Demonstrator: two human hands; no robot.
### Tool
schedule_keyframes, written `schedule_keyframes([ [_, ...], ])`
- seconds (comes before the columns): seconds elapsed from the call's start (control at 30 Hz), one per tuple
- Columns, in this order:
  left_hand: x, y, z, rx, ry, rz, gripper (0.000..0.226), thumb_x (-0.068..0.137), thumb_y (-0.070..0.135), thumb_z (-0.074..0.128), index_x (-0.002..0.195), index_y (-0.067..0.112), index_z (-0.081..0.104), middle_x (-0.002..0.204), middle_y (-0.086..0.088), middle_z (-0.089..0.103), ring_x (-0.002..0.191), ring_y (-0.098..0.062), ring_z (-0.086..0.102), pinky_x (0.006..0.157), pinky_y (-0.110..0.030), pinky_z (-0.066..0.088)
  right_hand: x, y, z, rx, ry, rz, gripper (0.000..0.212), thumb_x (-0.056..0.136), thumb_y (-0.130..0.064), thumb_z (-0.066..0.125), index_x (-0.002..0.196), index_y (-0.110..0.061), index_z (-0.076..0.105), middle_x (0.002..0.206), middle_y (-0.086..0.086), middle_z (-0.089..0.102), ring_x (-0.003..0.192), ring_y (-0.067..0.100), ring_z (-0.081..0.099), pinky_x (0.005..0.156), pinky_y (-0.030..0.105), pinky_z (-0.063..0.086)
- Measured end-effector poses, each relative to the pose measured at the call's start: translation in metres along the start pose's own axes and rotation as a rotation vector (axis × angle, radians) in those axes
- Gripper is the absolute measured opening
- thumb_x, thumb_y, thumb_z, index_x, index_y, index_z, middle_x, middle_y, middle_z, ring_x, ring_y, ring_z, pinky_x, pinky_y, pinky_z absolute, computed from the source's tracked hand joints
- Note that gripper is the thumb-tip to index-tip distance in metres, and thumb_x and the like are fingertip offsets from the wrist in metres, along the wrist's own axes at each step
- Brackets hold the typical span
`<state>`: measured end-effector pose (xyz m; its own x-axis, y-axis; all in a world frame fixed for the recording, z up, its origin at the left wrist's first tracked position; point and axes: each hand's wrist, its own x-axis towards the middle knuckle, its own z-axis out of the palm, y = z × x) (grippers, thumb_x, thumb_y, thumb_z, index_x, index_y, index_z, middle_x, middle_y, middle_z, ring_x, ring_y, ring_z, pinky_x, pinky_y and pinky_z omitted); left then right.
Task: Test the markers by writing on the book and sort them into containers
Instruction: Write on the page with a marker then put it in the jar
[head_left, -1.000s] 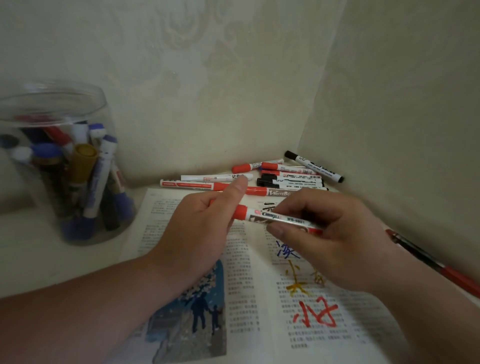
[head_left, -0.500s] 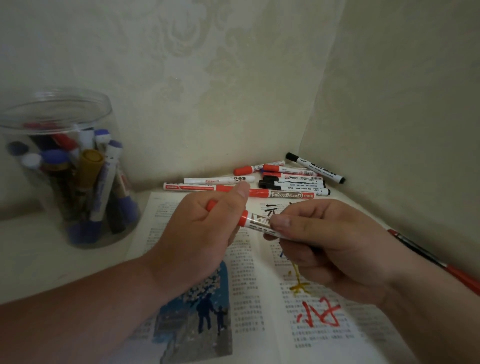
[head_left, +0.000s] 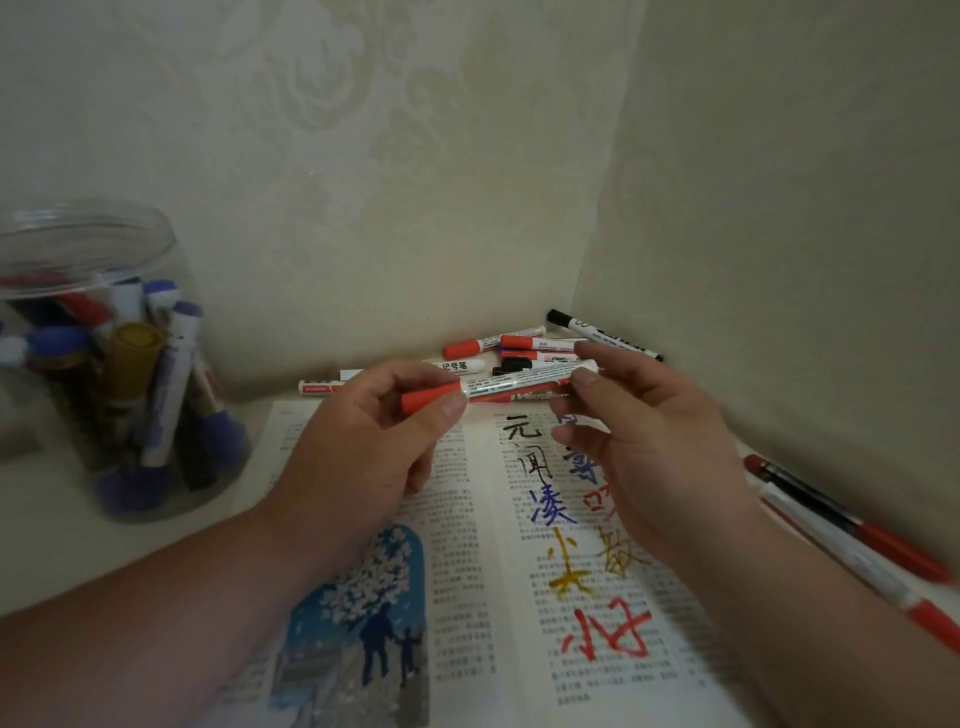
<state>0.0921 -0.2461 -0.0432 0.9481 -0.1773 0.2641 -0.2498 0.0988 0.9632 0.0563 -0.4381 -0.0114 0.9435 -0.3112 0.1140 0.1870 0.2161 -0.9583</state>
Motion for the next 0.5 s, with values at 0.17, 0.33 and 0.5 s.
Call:
schedule_keyframes([
  [0.17,0.009,0.001,-0.004,-0.378,0.137,-0.235,0.036,0.090,0.048,0.059,0.089,0.013,0.068,0.069,-0.005,0.054,0.051,-0.018,0.043,0.044,-0.026,0.031,-0.002,-0.002,0.003,0.049,0.041,-0.073,0.019,0.093,0.000,0.064,0.107,-0.010,0.073,0.085,0.008,0.075,0.073,0.019,0.069,0.060,0.028,0.052],
  [0.33,0.019,0.002,-0.009,-0.610,0.234,-0.369,0.022,0.096,0.019,0.047,0.076,0.012,0.055,0.065,-0.004,0.050,0.045,-0.013,0.038,0.036,-0.023,0.028,-0.012,-0.021,0.031,0.098,0.020,-0.142,0.019,0.095,-0.002,0.061,0.110,-0.009,0.073,0.079,0.010,0.073,0.068,0.018,0.069,0.059,0.024,0.054],
  [0.5,0.019,0.012,-0.017,-0.657,0.160,-0.458,0.024,0.091,0.015,0.046,0.067,0.013,0.048,0.059,-0.002,0.040,0.046,-0.013,0.032,0.040,-0.024,0.027,-0.013,-0.061,0.091,-0.002,-0.071,-0.380,0.015,0.095,-0.007,0.065,0.105,-0.016,0.072,0.074,0.002,0.073,0.067,0.016,0.069,0.057,0.027,0.054],
])
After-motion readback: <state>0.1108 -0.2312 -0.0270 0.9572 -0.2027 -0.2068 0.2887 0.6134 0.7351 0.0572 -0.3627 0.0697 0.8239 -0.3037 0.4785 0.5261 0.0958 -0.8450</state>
